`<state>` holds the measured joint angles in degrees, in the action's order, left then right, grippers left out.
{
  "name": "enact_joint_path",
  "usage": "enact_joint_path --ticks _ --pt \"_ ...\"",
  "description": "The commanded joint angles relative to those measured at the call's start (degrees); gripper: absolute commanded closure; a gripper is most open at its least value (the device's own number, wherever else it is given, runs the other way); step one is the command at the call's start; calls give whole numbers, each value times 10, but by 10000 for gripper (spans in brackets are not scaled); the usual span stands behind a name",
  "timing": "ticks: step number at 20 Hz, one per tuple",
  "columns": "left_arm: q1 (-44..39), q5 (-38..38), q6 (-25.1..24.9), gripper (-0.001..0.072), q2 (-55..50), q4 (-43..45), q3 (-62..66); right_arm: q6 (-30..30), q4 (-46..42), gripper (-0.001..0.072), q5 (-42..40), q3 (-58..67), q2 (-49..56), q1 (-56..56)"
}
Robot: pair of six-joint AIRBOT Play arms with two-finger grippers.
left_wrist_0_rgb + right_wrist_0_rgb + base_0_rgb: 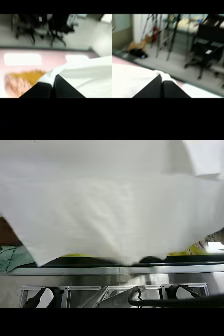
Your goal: Fold the shirts.
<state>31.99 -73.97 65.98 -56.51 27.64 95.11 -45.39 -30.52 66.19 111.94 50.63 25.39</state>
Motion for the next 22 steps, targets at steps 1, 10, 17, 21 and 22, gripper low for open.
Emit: enact_joint_path --ticks 1,10,17,21,22 --pt "-142 39 -5 696 -109 120 -77 -5 34 700 63 -52 122 -21" --pt "-237 64 24 695 -541 208 28 -27 34 700 -12 -83 458 -82" --pt "-236 25 76 695 -647 275 206 -32 -20 700 -22 -82 491 -61" --pt "-237 11 90 695 -647 343 189 -76 -144 700 36 -83 488 -57" --pt "-237 14 88 696 -647 344 181 -83 -169 700 44 -84 488 -61"
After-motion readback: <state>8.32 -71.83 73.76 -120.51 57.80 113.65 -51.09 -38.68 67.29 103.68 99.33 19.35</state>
